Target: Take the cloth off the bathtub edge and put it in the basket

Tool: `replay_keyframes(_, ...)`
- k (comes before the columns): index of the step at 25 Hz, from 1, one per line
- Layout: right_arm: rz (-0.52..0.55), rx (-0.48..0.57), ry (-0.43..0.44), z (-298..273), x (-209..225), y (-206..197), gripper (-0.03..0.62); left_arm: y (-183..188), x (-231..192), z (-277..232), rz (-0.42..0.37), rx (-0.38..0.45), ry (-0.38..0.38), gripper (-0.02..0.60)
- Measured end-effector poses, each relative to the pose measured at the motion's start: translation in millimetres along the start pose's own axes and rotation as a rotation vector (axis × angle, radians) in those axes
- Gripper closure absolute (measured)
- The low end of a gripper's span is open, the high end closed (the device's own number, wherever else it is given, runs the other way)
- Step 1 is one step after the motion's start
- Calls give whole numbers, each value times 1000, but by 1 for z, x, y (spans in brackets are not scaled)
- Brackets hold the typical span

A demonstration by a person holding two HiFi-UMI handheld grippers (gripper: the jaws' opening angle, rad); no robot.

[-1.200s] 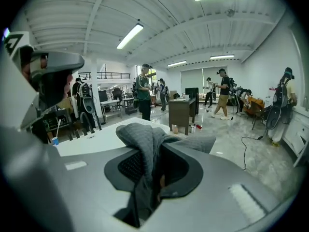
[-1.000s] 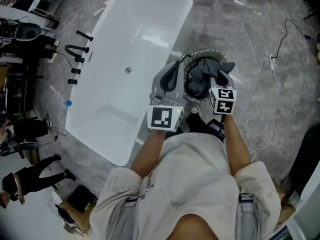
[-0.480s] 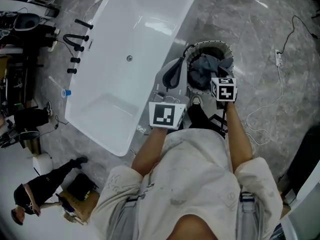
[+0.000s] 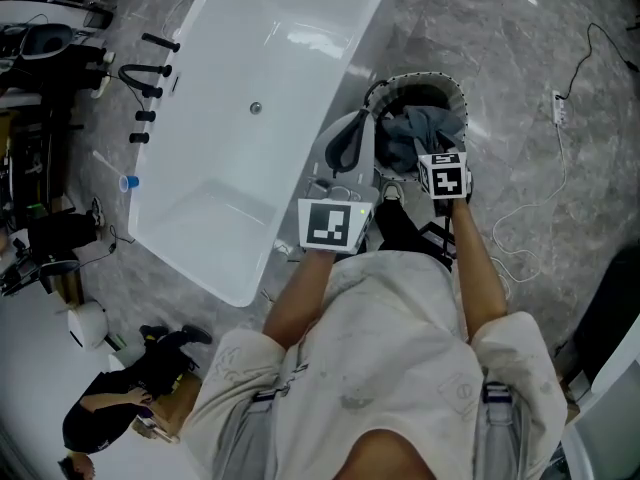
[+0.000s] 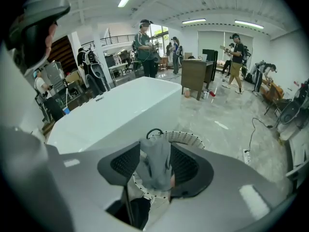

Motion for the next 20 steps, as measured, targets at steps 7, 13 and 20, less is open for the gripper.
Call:
replay_keyframes(7, -55, 23, 6, 1, 4, -6, 391, -8, 0, -7, -11, -6, -2, 584)
replay_keyframes(13, -52, 16, 1, -1, 3, -5, 391, -13, -4, -12, -19, -20, -6, 584)
replay_keyframes(20, -55, 31, -11, 0, 5, 1, 391, -13, -6, -14, -14, -23, -14, 584)
Point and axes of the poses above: the fingertips, and each gripper's own axes: z backward along the fingers, x to its right, y out of its top, the point moved 1 cm from there along z, backward along the fingers, and after that the axes turned 15 degrees about y, right-handed, at the moved point
